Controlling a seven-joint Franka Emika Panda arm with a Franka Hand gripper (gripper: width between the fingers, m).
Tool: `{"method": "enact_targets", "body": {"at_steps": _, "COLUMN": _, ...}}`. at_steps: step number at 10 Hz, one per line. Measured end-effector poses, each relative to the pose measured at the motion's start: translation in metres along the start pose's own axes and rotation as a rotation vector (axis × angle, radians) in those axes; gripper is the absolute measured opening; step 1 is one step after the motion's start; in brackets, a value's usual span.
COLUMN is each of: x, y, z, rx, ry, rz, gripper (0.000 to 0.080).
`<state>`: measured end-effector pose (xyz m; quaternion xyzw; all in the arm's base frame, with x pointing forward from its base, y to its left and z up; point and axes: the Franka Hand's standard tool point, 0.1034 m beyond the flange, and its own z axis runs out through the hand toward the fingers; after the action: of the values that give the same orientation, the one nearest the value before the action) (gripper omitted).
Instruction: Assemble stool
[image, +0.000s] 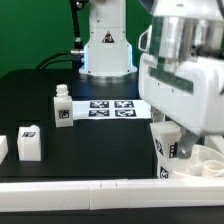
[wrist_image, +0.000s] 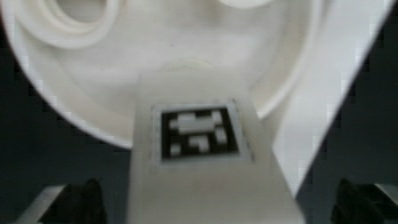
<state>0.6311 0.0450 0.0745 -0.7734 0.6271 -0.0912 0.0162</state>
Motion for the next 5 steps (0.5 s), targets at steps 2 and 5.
{"method": "enact_targets", "body": {"at_steps": 2, "x": 0.0172, "y": 0.0114, "z": -0.0258, "rx": 0.025, "ry": -0.031, "rz": -0.016, "gripper": 0.0648}}
{"method": "enact_targets", "body": {"at_steps": 5, "x": 0.0143, "y": 0.0120, "z": -0.0217, "rx": 0.019, "ry": -0.029, "rz": -0.023, "gripper": 0.0649}}
